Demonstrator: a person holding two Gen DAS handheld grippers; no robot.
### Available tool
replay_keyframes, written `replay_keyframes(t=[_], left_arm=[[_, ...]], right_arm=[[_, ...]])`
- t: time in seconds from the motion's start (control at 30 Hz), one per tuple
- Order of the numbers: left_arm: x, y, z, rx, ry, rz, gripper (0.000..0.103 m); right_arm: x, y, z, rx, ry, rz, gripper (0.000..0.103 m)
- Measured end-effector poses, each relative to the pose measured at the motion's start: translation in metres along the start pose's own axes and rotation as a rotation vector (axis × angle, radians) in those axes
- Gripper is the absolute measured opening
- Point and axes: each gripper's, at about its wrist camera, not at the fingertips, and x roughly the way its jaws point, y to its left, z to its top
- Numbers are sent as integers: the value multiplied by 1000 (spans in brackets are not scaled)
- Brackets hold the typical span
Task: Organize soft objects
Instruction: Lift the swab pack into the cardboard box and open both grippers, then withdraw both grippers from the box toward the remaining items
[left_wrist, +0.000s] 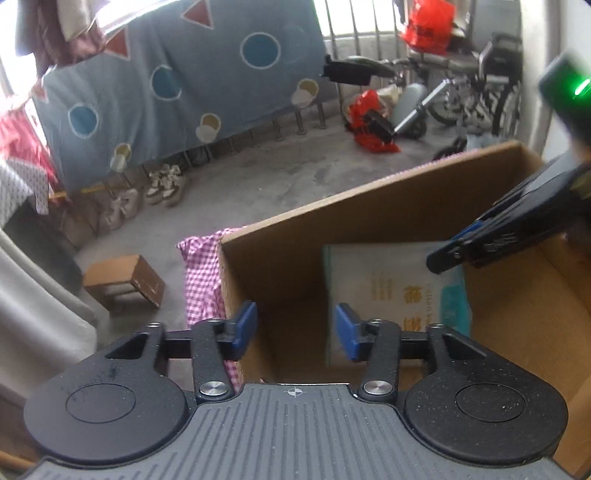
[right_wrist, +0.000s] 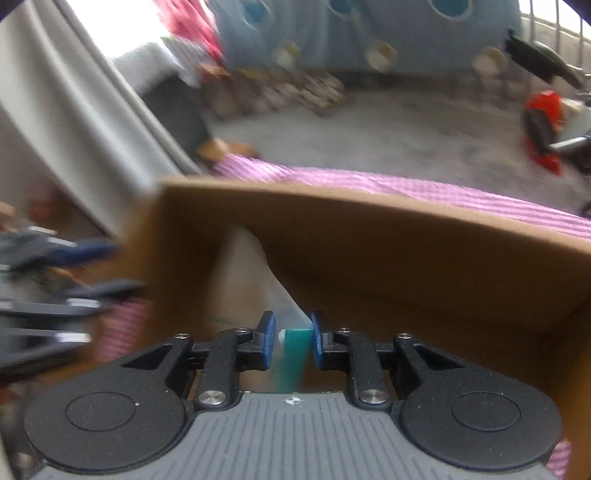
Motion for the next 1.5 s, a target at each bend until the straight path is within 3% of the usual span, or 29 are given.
replay_keyframes(t=[0.13,0.27,0.3,0.37,0.4,0.47,0.53,0.7,0.87,1.3,1.5], left_arm=[[-42,24,-11,-116,-39,-90,63],[-93,44,-27,-185,-136,-100,83],[-106,47,-33,-204,-160,-105,92],[-128,52,-46,-251,-206,-128,101],[-136,54,-53,-273,-226,-140,101],[-141,54,-62,-299,-231,-153,101],[-145,54,-72,-324,-229,-163,101],[-147,54,-92,-361,-220,-143,101],[-146,63,-114,-445,-208,-177,101],[-137,68,-143,-493,-151,-222,101],[-138,64,-146,-497,-157,-229,101]], right_arm=[[0,-20,1,106,11,-31,22],[-10,-15,-7,159,98,-41,23],[-5,-13,-10,173,147,-29,25],[11,-8,-12,173,249,-24,40],[20,-2,-16,156,294,-39,54],[39,16,-25,67,359,-107,57],[46,38,-30,-49,353,-167,63],[62,80,-31,-197,364,-243,62],[70,105,-23,-286,306,-294,58],[86,129,-7,-305,288,-250,58],[86,152,-16,-440,248,-273,59]])
